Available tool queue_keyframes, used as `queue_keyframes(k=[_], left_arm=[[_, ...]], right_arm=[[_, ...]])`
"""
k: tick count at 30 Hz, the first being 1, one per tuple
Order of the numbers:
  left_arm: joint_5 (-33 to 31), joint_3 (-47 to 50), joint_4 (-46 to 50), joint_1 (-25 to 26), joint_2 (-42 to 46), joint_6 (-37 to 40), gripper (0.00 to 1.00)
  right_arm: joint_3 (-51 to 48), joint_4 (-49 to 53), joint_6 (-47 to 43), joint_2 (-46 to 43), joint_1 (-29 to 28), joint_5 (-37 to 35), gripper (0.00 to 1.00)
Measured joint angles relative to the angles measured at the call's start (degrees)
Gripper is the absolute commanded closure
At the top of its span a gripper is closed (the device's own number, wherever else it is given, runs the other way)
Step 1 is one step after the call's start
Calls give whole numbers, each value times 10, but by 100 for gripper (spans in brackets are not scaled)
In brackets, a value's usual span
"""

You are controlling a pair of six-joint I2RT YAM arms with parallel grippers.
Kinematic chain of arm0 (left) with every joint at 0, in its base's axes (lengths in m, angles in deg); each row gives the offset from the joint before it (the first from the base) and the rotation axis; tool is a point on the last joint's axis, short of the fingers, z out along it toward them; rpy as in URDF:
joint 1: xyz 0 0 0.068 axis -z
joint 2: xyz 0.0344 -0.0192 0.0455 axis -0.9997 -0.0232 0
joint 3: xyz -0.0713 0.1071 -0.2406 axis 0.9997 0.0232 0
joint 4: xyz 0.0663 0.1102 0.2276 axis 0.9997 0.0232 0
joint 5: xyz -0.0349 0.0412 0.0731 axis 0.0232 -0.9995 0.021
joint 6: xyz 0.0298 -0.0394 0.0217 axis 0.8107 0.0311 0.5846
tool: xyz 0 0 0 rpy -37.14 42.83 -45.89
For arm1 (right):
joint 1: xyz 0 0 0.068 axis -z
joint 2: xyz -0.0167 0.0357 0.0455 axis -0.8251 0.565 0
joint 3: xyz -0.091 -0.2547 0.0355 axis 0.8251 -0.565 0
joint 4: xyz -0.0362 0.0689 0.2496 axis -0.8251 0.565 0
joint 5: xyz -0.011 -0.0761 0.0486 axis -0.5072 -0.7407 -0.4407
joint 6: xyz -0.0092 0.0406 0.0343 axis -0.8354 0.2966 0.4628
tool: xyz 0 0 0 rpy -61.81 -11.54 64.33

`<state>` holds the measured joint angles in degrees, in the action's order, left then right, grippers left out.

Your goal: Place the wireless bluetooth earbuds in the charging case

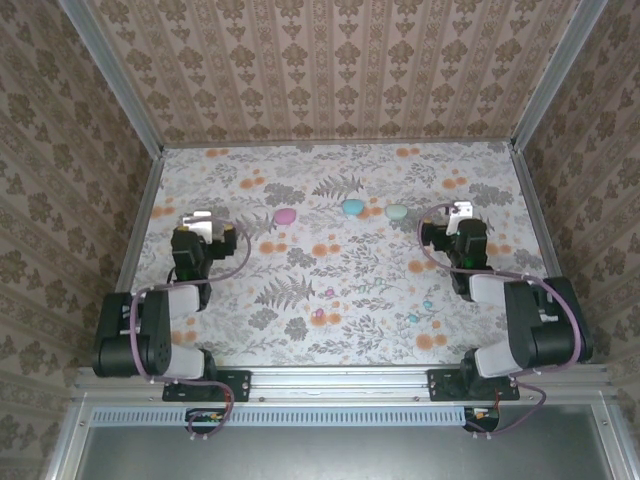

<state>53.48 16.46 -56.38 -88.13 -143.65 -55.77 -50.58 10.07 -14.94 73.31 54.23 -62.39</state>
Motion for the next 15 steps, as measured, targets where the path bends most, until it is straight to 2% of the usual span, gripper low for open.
queue_keyframes(k=[3, 7, 9, 13, 15], left_arm=[[-19, -14, 50, -7, 51, -18, 0], [-47, -87, 207, -10, 118, -69, 0], [-55, -135, 294, -14, 151, -109, 0], [-12, -180, 404, -36, 208, -153, 0], [29, -179, 452, -40, 240, -170, 0]], right_arm=[[58, 111, 34, -36, 0, -9, 0], [153, 260, 84, -59, 2, -8, 0], [183, 320, 100, -69, 3, 18, 0], [189, 396, 111, -96, 4, 105, 1], [188, 426, 117, -114, 4, 152, 2]])
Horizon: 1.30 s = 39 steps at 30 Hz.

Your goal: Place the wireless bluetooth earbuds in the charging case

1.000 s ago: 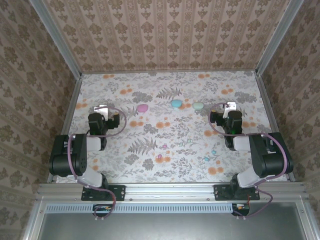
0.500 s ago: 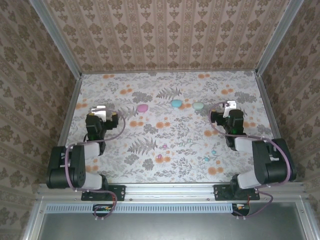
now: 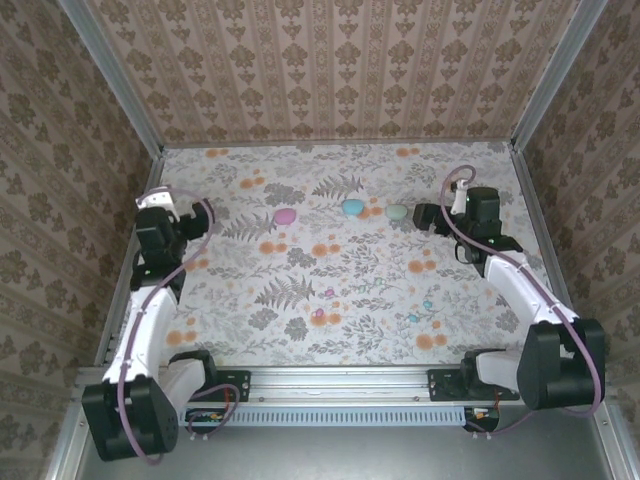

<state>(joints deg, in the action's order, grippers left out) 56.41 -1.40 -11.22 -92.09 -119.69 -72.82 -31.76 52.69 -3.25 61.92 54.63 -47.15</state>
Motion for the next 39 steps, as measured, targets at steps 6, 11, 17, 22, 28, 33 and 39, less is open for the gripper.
queue_keyframes(k=[6, 11, 17, 22, 28, 33, 39], left_arm=[[119, 28, 67, 2, 68, -52, 0], [170, 34, 90, 34, 73, -88, 0], [169, 37, 101, 116, 68, -109, 0], [149, 37, 104, 188, 44, -121, 0], [121, 42, 97, 262, 15, -137, 0], [106, 42, 96, 281, -3, -139, 0], [96, 42, 96, 281, -10, -139, 0]], right_arm=[[6, 54, 3, -25, 0, 115, 10], [28, 94, 3, -14, -11, 175, 14], [49, 127, -8, -9, -46, 191, 18], [69, 165, -41, -2, -91, 179, 22], [101, 214, -74, 38, -137, 142, 27], [115, 230, -74, 74, -153, 104, 26], [193, 243, -76, 170, -139, 47, 26]])
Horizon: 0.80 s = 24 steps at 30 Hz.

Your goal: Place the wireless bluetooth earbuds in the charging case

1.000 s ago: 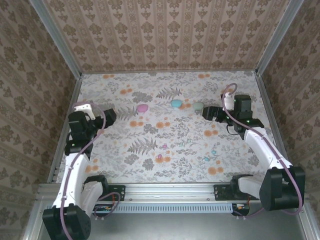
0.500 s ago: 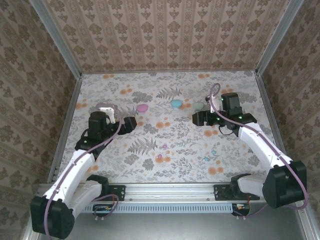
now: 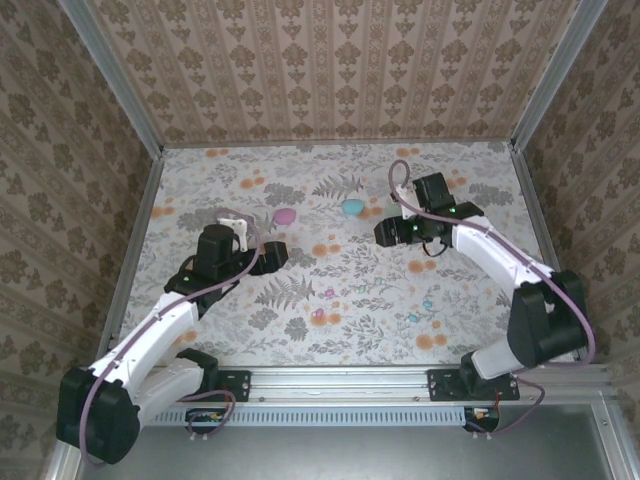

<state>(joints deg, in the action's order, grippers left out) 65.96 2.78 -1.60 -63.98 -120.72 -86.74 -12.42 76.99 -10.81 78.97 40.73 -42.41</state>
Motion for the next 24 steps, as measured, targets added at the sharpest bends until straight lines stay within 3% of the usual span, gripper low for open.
queue_keyframes(k=[6, 12, 24], left_arm=[[4, 0, -17, 5, -30, -5, 0], [6, -28, -33, 50, -99, -7, 0], [4, -130, -58, 119, -221, -8, 0]], right_arm=[[118, 17, -16, 125, 60, -7, 23], [211, 29, -18, 220, 103, 23, 21], [347, 63, -25, 361, 122, 103, 21]])
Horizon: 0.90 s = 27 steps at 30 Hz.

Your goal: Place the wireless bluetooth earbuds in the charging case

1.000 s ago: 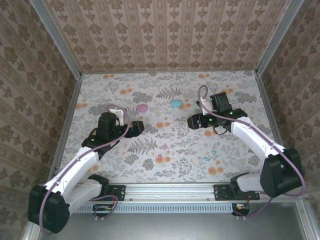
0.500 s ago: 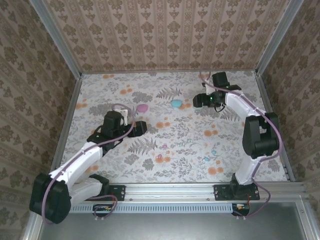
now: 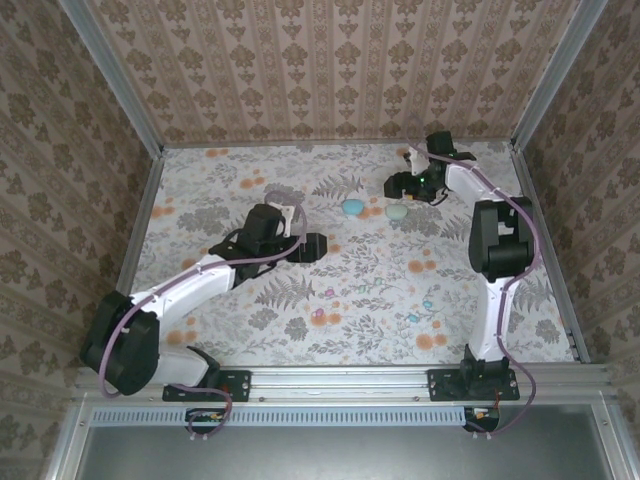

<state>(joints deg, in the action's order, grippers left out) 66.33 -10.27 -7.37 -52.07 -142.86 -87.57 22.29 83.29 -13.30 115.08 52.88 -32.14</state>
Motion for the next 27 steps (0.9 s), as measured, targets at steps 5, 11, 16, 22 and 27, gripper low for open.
queue_keyframes(k=[5, 11, 16, 22, 27], left_arm=[[-4, -10, -2, 14, -5, 0, 0], [-9, -10, -2, 33, -7, 0, 0], [-15, -14, 0, 39, -7, 0, 0], [-26, -20, 5, 39, -3, 0, 0], [-36, -20, 12, 39, 8, 3, 0]], right_arm=[[16, 10, 6, 30, 0, 20, 22], [17, 24, 8, 34, 0, 46, 23], [4, 24, 7, 32, 0, 70, 24], [-32, 20, 2, 9, 1, 85, 24], [-43, 30, -6, -2, 1, 83, 25]])
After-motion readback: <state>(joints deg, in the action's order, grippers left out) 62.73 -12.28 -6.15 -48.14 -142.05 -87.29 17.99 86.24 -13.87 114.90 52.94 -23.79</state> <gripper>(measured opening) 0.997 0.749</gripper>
